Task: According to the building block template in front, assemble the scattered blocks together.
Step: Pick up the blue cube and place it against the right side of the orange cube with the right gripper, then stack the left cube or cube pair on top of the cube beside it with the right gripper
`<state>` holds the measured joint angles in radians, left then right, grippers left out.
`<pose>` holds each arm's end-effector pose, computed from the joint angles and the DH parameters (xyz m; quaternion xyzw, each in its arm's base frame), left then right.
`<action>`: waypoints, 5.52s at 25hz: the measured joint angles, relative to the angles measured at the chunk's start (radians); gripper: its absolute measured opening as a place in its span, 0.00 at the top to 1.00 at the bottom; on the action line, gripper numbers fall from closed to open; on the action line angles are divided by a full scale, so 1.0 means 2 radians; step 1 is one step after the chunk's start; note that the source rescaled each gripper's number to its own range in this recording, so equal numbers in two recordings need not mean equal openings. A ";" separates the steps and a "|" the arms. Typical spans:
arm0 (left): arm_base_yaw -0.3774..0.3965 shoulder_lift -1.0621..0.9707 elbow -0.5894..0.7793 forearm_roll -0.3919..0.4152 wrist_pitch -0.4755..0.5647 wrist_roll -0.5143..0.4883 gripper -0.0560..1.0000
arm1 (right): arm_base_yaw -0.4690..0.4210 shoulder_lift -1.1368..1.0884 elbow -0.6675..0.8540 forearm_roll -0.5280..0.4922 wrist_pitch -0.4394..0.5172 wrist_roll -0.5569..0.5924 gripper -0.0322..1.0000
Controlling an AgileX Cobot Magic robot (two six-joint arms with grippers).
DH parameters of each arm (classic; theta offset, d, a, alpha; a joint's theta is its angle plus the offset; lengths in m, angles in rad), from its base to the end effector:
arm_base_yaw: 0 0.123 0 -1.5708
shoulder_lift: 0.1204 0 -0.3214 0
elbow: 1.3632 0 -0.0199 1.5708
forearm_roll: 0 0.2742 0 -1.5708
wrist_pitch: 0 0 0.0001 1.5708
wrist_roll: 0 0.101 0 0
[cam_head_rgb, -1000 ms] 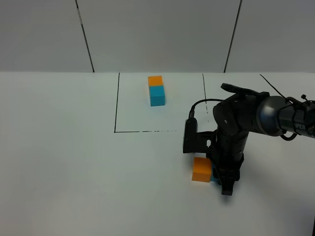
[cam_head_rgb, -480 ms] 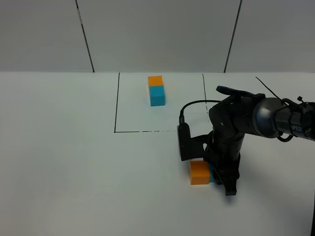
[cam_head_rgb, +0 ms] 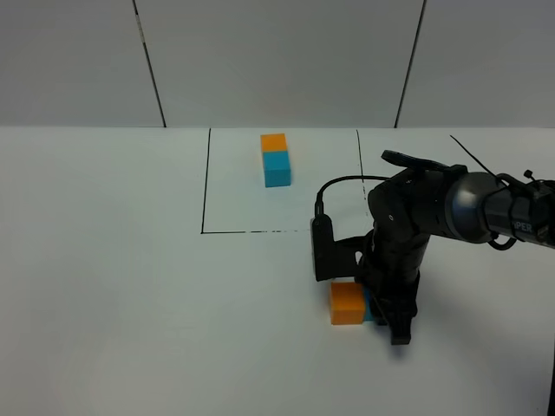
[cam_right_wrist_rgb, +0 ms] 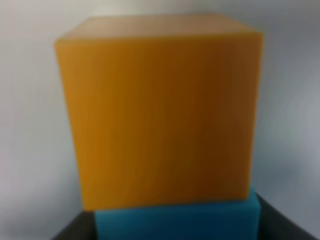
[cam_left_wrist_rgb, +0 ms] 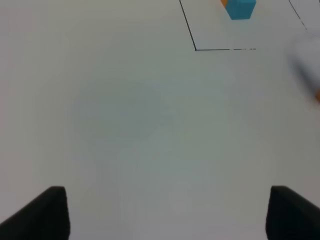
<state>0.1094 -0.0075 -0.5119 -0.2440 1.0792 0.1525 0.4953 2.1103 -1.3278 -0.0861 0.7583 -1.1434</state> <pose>-0.0146 -0.0233 0.2880 0.0252 0.8463 -0.0528 0.5295 0.3831 0.2002 0.1164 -0.7489 0.6594 -0.0484 0.0455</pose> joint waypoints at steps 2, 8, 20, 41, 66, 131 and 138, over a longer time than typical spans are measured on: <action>0.000 0.000 0.000 0.000 0.000 0.000 0.31 | 0.001 -0.002 0.000 0.010 -0.011 0.013 0.65; 0.000 0.000 0.000 0.000 0.000 0.000 0.31 | 0.003 -0.009 0.001 0.017 -0.031 0.083 0.01; 0.000 0.000 0.000 0.000 0.000 0.000 0.31 | -0.023 -0.194 0.044 -0.020 0.016 0.434 0.00; 0.000 0.000 0.000 0.000 0.000 0.000 0.31 | -0.101 -0.480 0.266 -0.303 -0.126 0.931 0.00; 0.000 0.000 0.000 0.000 0.000 0.000 0.31 | 0.041 -0.124 -0.006 -0.077 0.092 0.212 0.01; 0.000 0.000 0.000 0.000 -0.001 0.000 0.31 | 0.029 0.021 -0.048 0.006 0.035 0.074 0.20; 0.000 0.000 0.000 0.000 -0.001 0.000 0.31 | 0.022 0.023 -0.050 0.010 0.044 0.075 0.20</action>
<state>0.1094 -0.0075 -0.5119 -0.2432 1.0780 0.1525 0.5397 2.1571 -1.4273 -0.0670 0.8469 -0.9941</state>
